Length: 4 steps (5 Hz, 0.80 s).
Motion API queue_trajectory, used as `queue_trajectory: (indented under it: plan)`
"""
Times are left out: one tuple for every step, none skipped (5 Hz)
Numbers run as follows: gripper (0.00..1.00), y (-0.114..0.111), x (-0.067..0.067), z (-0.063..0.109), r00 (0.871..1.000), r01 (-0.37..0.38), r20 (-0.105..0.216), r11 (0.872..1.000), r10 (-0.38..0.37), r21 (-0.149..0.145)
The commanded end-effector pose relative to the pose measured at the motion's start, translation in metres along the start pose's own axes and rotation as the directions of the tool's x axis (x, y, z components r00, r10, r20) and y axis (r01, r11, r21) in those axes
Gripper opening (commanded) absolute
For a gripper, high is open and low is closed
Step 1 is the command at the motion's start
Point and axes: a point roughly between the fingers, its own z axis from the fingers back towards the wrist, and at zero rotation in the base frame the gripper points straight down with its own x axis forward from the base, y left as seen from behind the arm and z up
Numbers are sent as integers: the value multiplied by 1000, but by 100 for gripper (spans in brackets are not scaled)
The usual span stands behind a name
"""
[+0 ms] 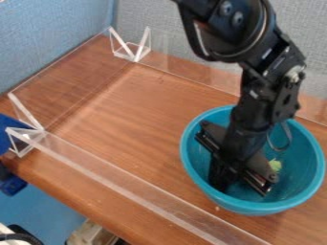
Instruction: Remove the strawberry from inside the blue bowl and put it on the table
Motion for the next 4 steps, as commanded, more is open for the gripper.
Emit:
queue_trajectory:
  plan:
    - [0,2,7,29,997,9,81,1000,-10,10]
    - [0,6,7,39,996,9,93,1000,-11,23]
    - [0,12,7,49,994,6,105,999,-10,35]
    - [0,21,9,67,992,-4,127,999,-2,50]
